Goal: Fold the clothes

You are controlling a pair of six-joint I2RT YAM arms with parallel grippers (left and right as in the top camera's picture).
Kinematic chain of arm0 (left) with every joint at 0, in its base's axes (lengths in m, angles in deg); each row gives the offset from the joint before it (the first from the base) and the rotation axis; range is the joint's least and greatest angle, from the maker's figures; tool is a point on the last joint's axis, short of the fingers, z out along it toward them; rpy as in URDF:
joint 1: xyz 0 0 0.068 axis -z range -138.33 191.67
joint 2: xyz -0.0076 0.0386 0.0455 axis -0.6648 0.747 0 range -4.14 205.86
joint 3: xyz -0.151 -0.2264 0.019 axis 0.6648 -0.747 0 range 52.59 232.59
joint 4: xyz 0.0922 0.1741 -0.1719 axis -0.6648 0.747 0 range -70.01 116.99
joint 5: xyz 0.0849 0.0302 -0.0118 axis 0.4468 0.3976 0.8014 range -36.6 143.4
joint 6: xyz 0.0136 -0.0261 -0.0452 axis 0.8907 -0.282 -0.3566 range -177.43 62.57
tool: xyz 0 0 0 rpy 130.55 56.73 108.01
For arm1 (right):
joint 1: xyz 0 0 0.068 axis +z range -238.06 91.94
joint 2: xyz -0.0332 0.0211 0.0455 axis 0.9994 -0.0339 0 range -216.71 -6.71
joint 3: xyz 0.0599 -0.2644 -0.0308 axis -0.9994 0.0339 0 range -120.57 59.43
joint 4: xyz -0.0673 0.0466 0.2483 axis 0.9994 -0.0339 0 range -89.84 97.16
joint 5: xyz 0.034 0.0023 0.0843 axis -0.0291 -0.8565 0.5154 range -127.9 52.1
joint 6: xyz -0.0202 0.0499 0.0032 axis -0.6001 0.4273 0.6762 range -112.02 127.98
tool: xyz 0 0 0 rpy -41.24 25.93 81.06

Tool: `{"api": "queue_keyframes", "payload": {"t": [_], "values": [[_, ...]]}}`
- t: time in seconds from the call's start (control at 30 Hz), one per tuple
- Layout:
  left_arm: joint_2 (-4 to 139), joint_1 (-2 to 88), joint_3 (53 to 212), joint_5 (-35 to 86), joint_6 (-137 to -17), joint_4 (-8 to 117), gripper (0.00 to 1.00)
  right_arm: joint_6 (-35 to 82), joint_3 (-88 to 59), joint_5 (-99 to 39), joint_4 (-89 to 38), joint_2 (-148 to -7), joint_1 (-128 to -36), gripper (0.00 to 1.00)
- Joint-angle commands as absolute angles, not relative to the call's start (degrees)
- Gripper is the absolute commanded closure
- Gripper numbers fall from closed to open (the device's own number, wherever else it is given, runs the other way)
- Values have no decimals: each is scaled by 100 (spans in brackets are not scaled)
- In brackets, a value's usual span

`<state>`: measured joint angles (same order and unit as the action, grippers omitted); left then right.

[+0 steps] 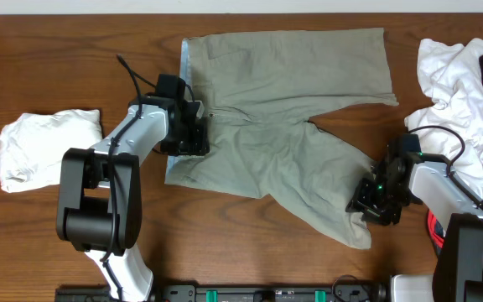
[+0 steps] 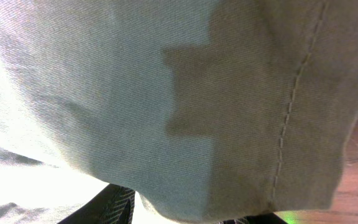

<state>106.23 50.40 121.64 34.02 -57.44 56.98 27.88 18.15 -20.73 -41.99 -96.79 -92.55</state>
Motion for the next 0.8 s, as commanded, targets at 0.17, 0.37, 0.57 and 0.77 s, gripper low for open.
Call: {"api": "queue_keyframes", "payload": {"t": [0.17,0.37,0.57,0.77], "values": [[10710,5049,12105,3330,-5709,5545,64,2616,2058,-1940,-3998,-9939,-9222,58],[10710,5046,12105,3658,-5716,5434,94,2616,2058,-1940,-3995,-9939,-9222,59],[10636,4974,12107,4497,-6041,5552,94,2616,2058,-1942,-4022,-9939,-9222,59],[10240,4644,12116,5312,-6758,5748,94,2616,2058,-1951,-4067,-9939,-9229,61]]}}
